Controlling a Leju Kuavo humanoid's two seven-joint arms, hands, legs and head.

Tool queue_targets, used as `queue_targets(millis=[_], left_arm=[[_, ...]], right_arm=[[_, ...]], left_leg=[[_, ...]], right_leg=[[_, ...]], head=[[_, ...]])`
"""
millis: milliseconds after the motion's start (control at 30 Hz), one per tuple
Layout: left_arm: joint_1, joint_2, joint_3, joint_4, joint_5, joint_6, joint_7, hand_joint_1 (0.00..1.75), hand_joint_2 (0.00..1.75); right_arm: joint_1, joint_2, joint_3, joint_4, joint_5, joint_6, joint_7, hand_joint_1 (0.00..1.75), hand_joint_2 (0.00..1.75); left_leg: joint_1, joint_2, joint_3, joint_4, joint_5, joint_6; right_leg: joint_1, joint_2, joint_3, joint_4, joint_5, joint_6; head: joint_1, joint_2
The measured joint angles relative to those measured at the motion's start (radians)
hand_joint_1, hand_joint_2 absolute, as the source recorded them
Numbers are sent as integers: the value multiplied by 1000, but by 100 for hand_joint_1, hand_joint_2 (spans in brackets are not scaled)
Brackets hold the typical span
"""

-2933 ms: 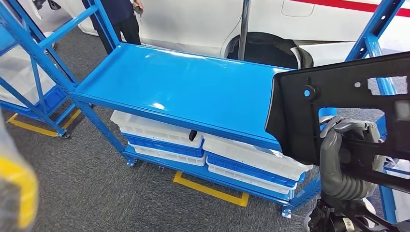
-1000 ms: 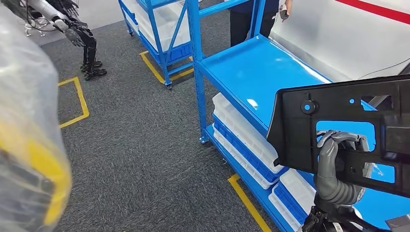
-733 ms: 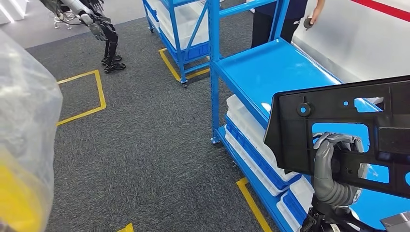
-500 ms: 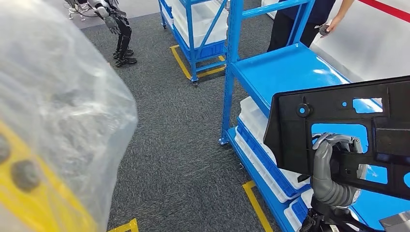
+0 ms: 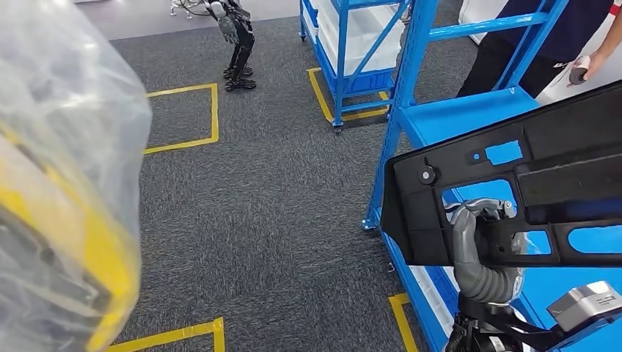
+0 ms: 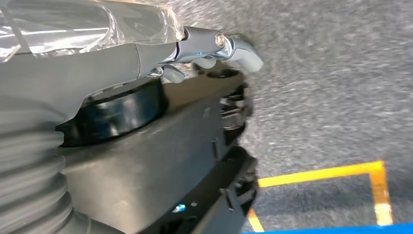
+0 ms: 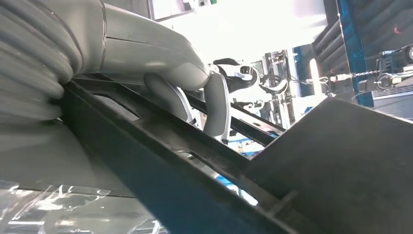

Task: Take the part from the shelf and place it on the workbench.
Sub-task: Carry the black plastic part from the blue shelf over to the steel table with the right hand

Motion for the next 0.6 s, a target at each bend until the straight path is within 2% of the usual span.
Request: queue_targets(millis=[67,100,167,200,233,267,300,367,433,467,500,533,567,600], left_arm=[[2,-1,4,0,39,-4,5,0,175],[2,-1,10,0,67,-9,5,0,175],[0,3,27,0,118,-19,5,0,175],[0,5,36,0,134,-23,5,0,175],[1,7,43,0,146,-27,5,0,175],[3,8,51,0,157,-29,5,0,175],[6,10,61,1,170,-32,4,0,175],[9,12,83,1,192,-41,-2,0,175],[11,14,99,1,200,-51,-15,0,175],[12,15,104,1,198,-56,-22,0,175],[15,17,109,1,194,-59,-29,0,175],[16,19,113,1,190,-62,-36,0,175],[16,21,117,1,187,-65,-43,0,175],[15,23,121,1,184,-70,-49,0,175]], right_arm=[[-3,1,3,3,-11,-1,-8,175,175],[-4,2,5,4,-15,-1,-13,175,175],[-6,5,11,8,-20,0,-19,175,175],[-7,6,14,11,-21,1,-20,175,175],[-9,7,16,13,-21,1,-21,175,175],[-11,9,19,15,-19,0,-22,175,175],[-14,10,21,16,-16,-3,-23,175,175],[-18,12,25,17,-4,-10,-28,175,175],[-21,12,27,17,7,-16,-32,175,175],[-23,13,29,17,9,-17,-33,175,175],[-25,14,30,17,10,-17,-33,175,175],[-28,15,32,17,11,-17,-34,175,175],[-30,16,35,17,11,-17,-34,175,175],[-30,16,37,17,12,-17,-34,175,175]], left_leg=[[-1,47,-29,63,-36,-11],[-1,77,-61,129,-68,-16],[2,103,-132,272,-125,-24],[4,106,-151,310,-133,-26],[6,109,-149,306,-122,-27],[6,113,-124,258,-94,-26],[6,123,-85,185,-59,-23],[-1,156,-13,49,-17,-15],[-11,168,7,4,-16,-5],[-14,160,6,2,-16,0],[-12,152,10,-3,-16,5],[-11,144,16,-9,-15,9],[-8,137,23,-15,-14,15],[-5,128,29,-19,-13,21]], right_leg=[[-1,-25,4,-3,1,-12],[1,-37,5,-3,-1,-17],[4,-64,6,-3,-4,-22],[5,-78,7,-3,-6,-23],[5,-89,9,-3,-8,-23],[5,-100,12,-3,-11,-21],[5,-109,16,-3,-14,-19],[8,-125,24,-3,-22,-11],[11,-139,29,-4,-28,-2],[12,-146,31,-6,-30,3],[10,-145,35,-6,-34,7],[9,-132,34,5,-43,11],[8,-111,23,34,-61,14],[6,-86,-1,85,-87,16]], head=[[-3,0],[-5,0],[-6,0],[-7,0],[-7,0],[-7,0],[-7,0],[-7,0],[-6,0],[-6,0],[-6,0],[-6,0],[-5,0],[-5,0]])
